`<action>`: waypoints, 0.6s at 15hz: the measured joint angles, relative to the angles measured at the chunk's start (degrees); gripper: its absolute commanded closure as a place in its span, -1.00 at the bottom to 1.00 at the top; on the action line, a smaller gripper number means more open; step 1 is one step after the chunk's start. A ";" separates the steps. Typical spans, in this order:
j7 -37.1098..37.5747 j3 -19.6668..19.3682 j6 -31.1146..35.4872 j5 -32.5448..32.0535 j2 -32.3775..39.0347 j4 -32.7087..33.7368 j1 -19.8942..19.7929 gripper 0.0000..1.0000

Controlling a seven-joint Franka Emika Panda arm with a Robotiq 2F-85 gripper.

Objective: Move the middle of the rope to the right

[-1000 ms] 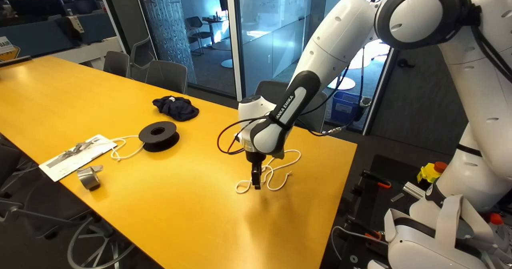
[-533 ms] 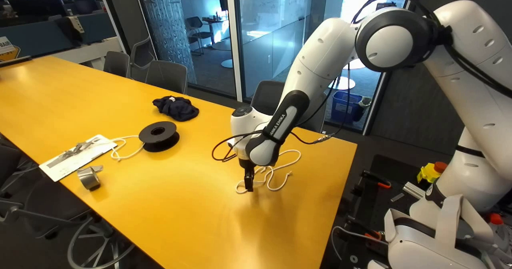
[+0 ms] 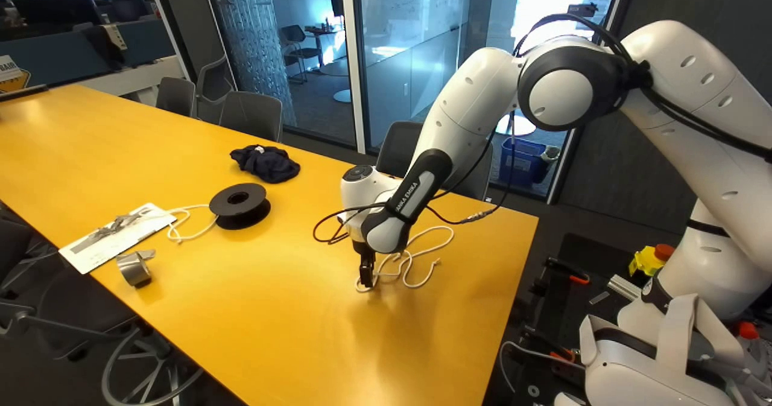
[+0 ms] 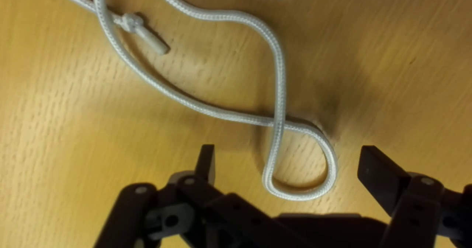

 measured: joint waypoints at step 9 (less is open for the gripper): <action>0.28 -0.17 -0.09 0.00 3.08 3.40 -0.02 -1.00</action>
